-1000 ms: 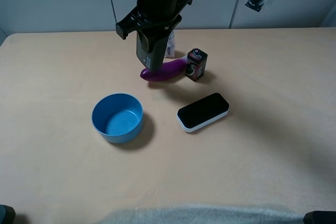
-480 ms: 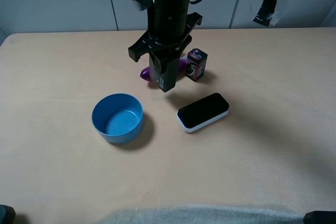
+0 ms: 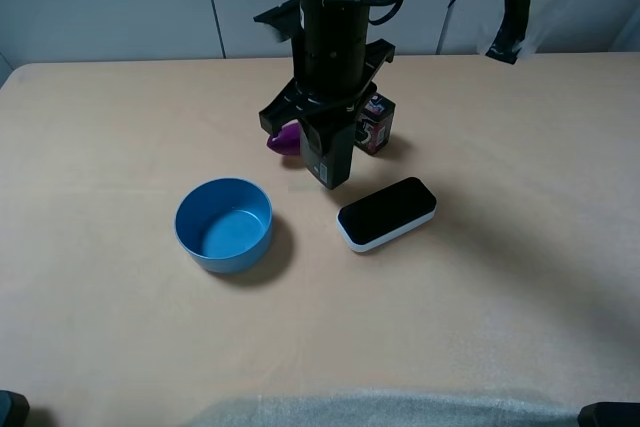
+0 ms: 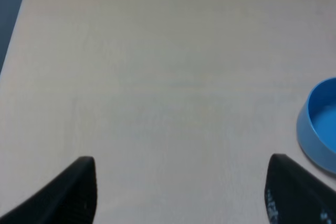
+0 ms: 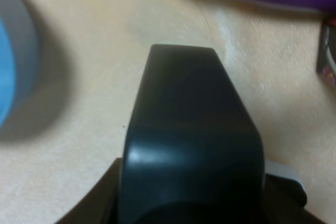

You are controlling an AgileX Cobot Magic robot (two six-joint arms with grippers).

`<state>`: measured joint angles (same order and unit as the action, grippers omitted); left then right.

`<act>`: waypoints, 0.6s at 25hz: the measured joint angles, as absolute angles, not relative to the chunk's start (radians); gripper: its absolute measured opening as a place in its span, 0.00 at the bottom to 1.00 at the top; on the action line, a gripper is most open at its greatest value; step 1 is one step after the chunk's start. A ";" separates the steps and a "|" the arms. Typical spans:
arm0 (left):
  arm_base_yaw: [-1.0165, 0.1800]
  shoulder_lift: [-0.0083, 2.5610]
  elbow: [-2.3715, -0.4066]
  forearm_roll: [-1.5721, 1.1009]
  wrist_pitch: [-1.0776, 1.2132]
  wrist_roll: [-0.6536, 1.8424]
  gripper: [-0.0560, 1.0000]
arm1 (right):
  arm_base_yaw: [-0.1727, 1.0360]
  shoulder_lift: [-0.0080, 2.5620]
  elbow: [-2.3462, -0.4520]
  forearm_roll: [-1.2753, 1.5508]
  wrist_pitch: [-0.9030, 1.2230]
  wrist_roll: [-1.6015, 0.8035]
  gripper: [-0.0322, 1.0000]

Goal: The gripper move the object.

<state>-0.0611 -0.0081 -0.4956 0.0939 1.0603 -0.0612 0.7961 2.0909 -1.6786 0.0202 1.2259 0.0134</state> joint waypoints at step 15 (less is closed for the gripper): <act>-0.061 -0.008 -0.496 0.094 1.060 -0.061 0.75 | 0.775 2.140 -1.666 -0.012 1.226 0.026 0.32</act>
